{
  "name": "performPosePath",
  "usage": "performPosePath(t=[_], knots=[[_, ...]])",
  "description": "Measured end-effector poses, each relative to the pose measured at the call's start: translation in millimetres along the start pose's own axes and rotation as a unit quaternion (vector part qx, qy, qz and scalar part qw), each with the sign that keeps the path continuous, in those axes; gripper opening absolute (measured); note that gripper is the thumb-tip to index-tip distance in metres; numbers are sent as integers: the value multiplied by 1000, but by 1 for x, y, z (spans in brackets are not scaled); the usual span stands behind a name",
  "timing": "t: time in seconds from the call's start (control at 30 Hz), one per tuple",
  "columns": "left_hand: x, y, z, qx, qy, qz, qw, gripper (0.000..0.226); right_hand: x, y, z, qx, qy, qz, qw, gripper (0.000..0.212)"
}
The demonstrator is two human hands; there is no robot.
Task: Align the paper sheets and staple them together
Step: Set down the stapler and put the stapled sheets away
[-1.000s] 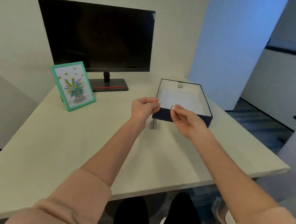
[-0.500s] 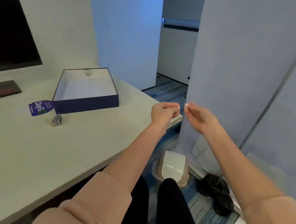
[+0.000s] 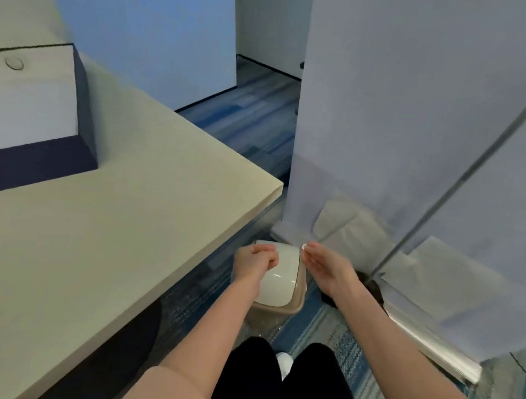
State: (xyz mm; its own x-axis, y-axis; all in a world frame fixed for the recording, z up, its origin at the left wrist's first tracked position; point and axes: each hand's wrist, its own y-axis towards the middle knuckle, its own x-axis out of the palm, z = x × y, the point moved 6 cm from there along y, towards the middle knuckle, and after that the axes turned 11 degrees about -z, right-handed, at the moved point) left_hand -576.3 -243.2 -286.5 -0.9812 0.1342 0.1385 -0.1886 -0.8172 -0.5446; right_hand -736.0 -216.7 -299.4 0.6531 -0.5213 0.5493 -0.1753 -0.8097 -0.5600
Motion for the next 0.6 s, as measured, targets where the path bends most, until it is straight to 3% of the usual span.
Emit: performPosePath(t=[0.2,0.33,0.47,0.6], knots=[[-23,96,-73,-78,35,32,996,26,-44,87,61,66,17,37,997,13],[-24,149,-111,-108,114,18,987,29,-64,128,87,89,-37,44,994,13],[-18,179,-128,-87,236,-18,968,28,-79,154,106,90,-196,63,975,17],[-7,188,-130,-6,385,-24,923,15,-83,170,110,18,-465,88,881,21]])
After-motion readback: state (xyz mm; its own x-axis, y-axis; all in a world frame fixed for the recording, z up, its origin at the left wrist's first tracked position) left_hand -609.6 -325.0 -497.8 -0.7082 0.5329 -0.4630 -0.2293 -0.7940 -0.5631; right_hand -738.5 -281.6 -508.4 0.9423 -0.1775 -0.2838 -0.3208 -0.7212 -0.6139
